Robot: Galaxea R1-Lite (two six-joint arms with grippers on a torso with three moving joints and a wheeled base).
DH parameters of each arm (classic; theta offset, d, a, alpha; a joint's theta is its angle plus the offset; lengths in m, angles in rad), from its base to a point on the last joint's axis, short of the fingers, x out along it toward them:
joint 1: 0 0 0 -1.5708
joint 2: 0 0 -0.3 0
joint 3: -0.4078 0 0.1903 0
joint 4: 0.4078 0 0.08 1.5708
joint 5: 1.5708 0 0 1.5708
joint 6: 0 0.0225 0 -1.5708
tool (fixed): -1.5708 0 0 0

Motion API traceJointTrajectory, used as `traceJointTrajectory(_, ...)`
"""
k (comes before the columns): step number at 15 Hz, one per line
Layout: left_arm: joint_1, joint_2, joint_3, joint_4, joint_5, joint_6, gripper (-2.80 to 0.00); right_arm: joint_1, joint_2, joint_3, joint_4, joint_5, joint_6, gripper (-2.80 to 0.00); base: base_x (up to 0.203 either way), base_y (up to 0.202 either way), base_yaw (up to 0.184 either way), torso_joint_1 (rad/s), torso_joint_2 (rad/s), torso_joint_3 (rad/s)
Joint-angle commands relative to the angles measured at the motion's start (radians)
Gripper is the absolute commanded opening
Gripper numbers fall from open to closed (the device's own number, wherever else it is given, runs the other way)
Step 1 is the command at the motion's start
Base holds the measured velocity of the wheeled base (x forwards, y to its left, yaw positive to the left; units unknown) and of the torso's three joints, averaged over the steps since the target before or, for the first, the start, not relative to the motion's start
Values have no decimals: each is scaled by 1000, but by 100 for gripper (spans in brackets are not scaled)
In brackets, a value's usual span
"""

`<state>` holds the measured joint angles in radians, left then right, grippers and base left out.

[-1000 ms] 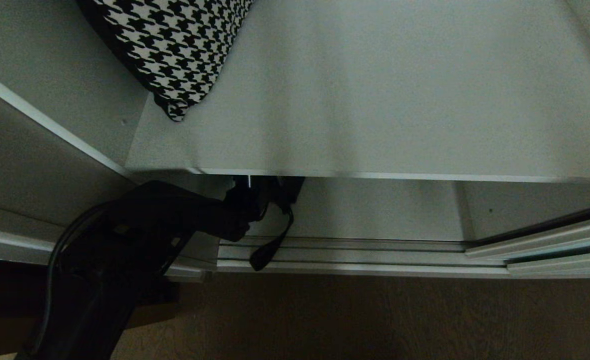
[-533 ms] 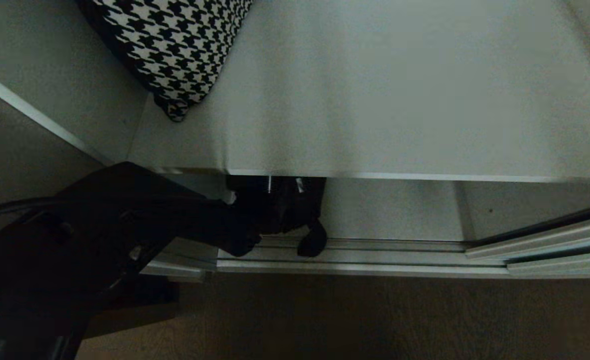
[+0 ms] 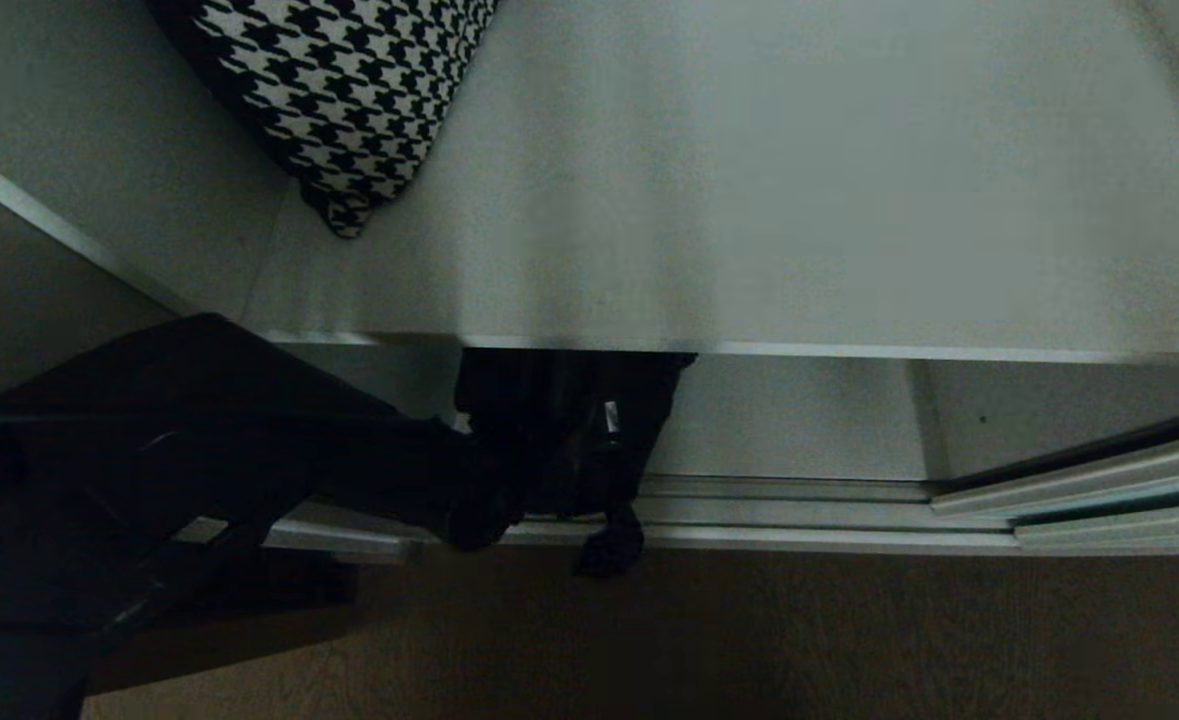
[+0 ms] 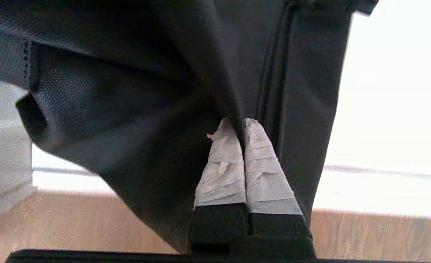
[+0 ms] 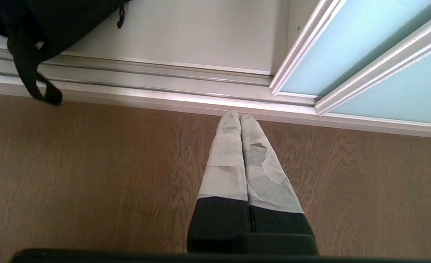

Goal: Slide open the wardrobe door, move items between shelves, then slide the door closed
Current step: Place the bag on the higher shelf

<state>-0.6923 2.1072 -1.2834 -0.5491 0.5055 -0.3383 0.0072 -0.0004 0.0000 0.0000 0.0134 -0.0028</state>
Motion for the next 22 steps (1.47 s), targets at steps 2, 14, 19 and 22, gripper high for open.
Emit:
traceJointTrajectory(2, -32, -64, 109, -23, 35, -4, -280, 0, -3, 0, 0, 0, 0, -280, 0, 0, 0, 0, 0, 0)
traceJointTrajectory(14, -37, -25, 237, -130, 50, -24, -280, 0, -3, 0, 0, 0, 0, -280, 0, 0, 0, 0, 0, 0)
traceJointTrajectory(19, -44, -212, 330, -109, 52, -16, -280, 0, -3, 0, 0, 0, 0, -280, 0, 0, 0, 0, 0, 0)
traceJointTrajectory(22, -43, -213, 326, -80, 39, -6, -280, 0, -3, 0, 0, 0, 0, -280, 0, 0, 0, 0, 0, 0)
